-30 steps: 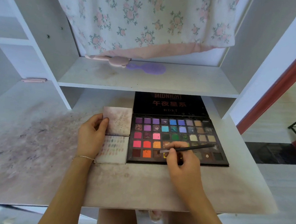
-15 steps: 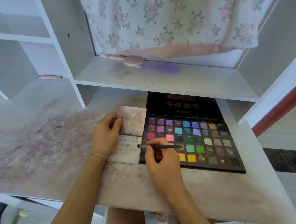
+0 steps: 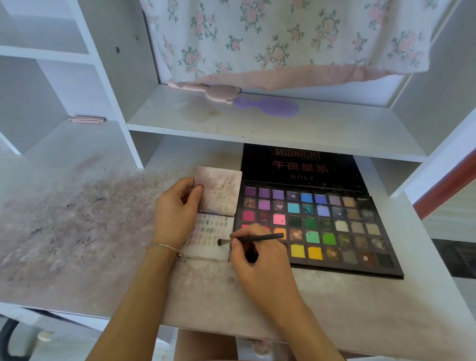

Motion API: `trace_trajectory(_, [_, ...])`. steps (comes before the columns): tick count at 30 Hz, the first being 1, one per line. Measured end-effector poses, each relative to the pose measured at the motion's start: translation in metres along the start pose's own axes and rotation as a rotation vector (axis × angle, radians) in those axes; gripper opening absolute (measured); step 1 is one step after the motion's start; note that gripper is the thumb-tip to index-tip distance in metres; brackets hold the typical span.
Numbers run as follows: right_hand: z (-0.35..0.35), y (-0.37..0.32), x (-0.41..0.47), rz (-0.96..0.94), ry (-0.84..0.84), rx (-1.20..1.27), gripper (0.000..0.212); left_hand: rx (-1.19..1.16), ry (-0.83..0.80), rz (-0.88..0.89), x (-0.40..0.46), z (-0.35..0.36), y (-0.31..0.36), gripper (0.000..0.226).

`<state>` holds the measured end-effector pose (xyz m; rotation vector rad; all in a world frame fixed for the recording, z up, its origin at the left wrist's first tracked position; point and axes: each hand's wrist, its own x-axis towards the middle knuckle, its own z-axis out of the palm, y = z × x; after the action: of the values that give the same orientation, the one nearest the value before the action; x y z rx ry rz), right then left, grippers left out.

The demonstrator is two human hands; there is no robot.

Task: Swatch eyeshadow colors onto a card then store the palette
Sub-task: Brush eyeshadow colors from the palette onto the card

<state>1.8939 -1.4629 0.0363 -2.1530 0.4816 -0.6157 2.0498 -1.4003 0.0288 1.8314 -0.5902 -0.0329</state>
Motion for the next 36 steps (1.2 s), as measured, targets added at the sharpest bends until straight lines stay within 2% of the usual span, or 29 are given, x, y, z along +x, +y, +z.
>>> trace_trajectory(6, [-0.0003, 0.0006, 0.0009, 0.012, -0.028, -0.034, 0.012, -0.008, 0.003, 0.008, -0.0006, 0.0011, 0.0015, 0.019])
trace_trajectory(10, [0.0003, 0.0008, 0.0018, 0.016, -0.025, -0.032, 0.008, -0.001, -0.001, 0.007, -0.0003, 0.0009, 0.001, 0.019])
trace_trajectory(22, [-0.0004, 0.0001, 0.002, 0.01, -0.048, -0.039, 0.015, 0.013, -0.009, 0.002, -0.0004, 0.0002, 0.0004, 0.018])
trace_trajectory(27, [0.0, 0.0, 0.0025, 0.012, -0.034, -0.031, 0.007, 0.014, -0.012, 0.001, -0.0002, 0.0003, -0.0001, 0.019])
trace_trajectory(36, [-0.0005, 0.0002, 0.002, 0.001, -0.038, -0.012, 0.009, -0.002, -0.014, 0.01, -0.0001, 0.0003, -0.0009, 0.018])
